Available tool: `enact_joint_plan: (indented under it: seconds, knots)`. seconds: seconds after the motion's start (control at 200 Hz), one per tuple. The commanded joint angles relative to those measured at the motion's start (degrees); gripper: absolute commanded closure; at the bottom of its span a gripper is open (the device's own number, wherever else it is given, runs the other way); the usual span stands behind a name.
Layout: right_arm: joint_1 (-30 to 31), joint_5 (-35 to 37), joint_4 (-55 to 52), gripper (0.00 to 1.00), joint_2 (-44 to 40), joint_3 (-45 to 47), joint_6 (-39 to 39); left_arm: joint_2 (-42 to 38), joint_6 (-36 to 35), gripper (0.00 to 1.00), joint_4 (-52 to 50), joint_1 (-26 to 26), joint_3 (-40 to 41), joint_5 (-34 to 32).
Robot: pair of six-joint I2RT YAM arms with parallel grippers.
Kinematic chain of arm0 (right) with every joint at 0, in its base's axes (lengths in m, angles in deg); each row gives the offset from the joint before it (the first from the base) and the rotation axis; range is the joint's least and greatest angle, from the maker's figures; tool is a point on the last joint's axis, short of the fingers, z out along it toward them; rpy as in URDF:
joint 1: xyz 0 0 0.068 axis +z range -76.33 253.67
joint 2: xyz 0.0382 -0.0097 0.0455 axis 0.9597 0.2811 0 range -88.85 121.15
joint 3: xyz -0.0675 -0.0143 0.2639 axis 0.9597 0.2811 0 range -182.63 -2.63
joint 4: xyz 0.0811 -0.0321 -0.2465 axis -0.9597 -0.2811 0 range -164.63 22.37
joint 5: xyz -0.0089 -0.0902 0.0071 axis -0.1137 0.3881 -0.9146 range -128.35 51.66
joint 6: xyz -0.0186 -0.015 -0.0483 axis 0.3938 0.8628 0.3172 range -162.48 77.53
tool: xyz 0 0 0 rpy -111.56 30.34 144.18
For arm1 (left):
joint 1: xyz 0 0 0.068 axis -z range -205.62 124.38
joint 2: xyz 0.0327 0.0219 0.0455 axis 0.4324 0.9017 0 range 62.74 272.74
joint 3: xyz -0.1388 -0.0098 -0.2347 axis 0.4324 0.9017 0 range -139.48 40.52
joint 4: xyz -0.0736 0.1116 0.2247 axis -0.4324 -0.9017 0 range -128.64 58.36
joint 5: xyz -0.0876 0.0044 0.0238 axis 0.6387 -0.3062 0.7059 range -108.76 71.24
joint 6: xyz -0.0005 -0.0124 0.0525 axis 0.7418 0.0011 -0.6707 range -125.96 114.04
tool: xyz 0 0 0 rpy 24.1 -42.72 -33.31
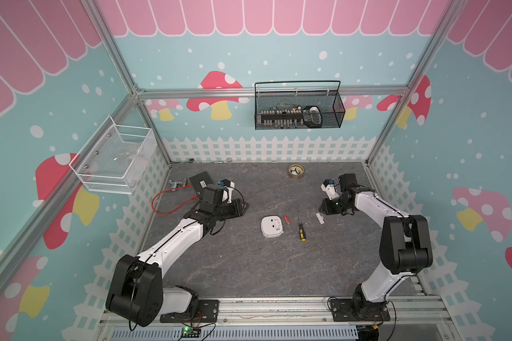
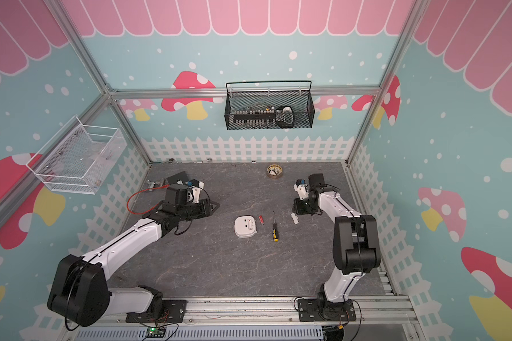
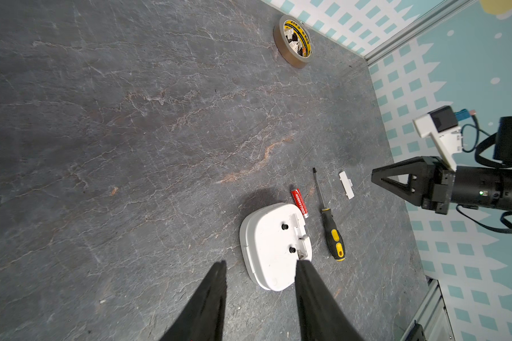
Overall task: Remove the battery from the alarm
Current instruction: Pick up the cover from the center of the board.
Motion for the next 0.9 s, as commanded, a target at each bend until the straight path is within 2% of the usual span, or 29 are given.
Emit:
enact_joint_plan:
  seconds: [0.0,0.27,0.896]
  knots:
    - [-0.70,0.77,-1.89,0.76,2.27,-1.72,3.04,-0.53,-0.81,0.58,-0.71,-0.27,-0.67,0.15]
    - [-1.96,2.40,-4.01,0.74,5.65,-3.53,5.59,0.02,-0.98,0.58,-0.80,-0.26,-0.77,0.30]
    - [-2.06,0.87,-4.62,0.77,8.62,-4.17,7.46,0.27,-0.98,0.58,-0.88,-0.25,-0.73,0.47]
